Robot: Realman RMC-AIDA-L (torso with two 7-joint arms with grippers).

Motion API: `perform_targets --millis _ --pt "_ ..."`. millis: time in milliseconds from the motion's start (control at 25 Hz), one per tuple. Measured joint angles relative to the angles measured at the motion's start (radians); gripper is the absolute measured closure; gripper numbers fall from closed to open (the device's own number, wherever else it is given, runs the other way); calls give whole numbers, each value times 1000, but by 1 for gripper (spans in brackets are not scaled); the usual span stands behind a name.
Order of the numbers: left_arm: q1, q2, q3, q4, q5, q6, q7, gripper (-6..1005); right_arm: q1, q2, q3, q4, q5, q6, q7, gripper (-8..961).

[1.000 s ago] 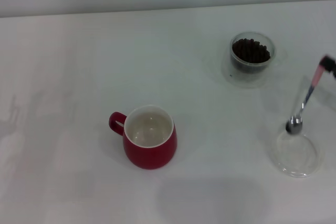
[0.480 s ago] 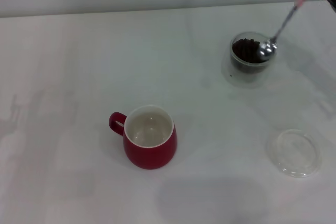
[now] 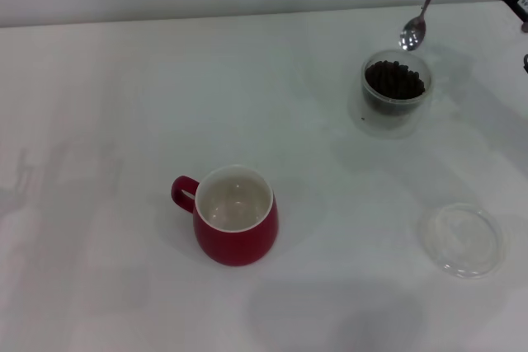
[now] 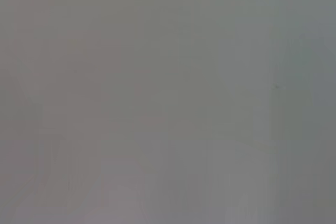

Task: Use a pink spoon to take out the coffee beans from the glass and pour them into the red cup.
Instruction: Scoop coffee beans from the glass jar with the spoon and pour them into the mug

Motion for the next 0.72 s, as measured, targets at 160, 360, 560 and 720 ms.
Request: perform_targets --millis 160,360,560,720 --pt "1 -1 0 0 0 -1 0 269 0 0 -4 3 -7 47 -52 805" --pt "1 -1 0 0 0 -3 1 269 2 2 -14 38 -8 56 -120 804" --pt "0 -1 0 0 0 -3 0 270 6 4 -38 62 -9 75 -146 803" --pt "-3 -2 0 1 0 -3 -2 270 18 6 -64 77 -7 111 -162 802"
